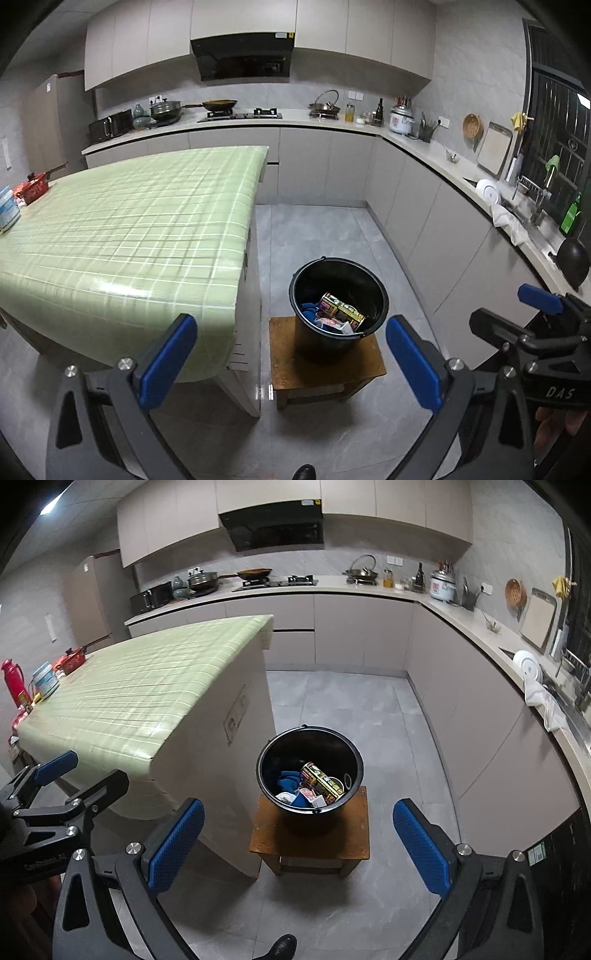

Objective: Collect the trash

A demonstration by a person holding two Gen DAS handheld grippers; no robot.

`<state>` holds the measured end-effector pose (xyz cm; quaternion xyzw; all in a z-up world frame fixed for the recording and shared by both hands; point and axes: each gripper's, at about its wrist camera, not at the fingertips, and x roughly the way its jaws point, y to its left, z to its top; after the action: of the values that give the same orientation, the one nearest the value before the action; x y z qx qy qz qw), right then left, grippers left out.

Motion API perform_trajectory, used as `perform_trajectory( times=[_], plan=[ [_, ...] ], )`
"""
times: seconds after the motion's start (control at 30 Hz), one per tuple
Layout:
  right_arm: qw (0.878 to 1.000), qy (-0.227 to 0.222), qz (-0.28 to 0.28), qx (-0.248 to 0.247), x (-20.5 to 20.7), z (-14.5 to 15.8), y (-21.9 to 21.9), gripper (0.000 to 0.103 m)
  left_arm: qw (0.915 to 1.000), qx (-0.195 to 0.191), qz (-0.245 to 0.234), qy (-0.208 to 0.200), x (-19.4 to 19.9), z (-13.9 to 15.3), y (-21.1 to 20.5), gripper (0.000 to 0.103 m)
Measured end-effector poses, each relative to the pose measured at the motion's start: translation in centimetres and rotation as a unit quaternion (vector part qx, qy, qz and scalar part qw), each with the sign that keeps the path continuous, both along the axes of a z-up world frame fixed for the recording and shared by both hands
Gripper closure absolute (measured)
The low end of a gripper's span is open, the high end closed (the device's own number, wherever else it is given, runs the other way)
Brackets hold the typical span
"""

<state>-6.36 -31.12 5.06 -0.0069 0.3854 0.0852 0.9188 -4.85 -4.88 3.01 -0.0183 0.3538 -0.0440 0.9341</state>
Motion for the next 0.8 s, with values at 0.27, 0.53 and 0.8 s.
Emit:
perform_trajectory(
  times=[0.27, 0.53, 0.8],
  plan=[
    [1.0, -0.009, 0.007, 0.003, -0.6, 0.7, 0.2, 0.0, 0.9999, -0.002, 0.002, -0.011, -1.1, 0.5, 0.2, 0.001],
    [1.0, -0.013, 0.016, 0.003, -0.3, 1.0, 0.7, 0.0, 0.9998, -0.008, 0.007, -0.017, -1.3, 0.6, 0.5, 0.001],
    [1.0, -0.018, 0.018, 0.003, 0.1, 1.3, 0.7, 0.0, 0.9997, -0.01, 0.006, -0.021, -1.1, 1.0, 0.6, 0.001]
  ],
)
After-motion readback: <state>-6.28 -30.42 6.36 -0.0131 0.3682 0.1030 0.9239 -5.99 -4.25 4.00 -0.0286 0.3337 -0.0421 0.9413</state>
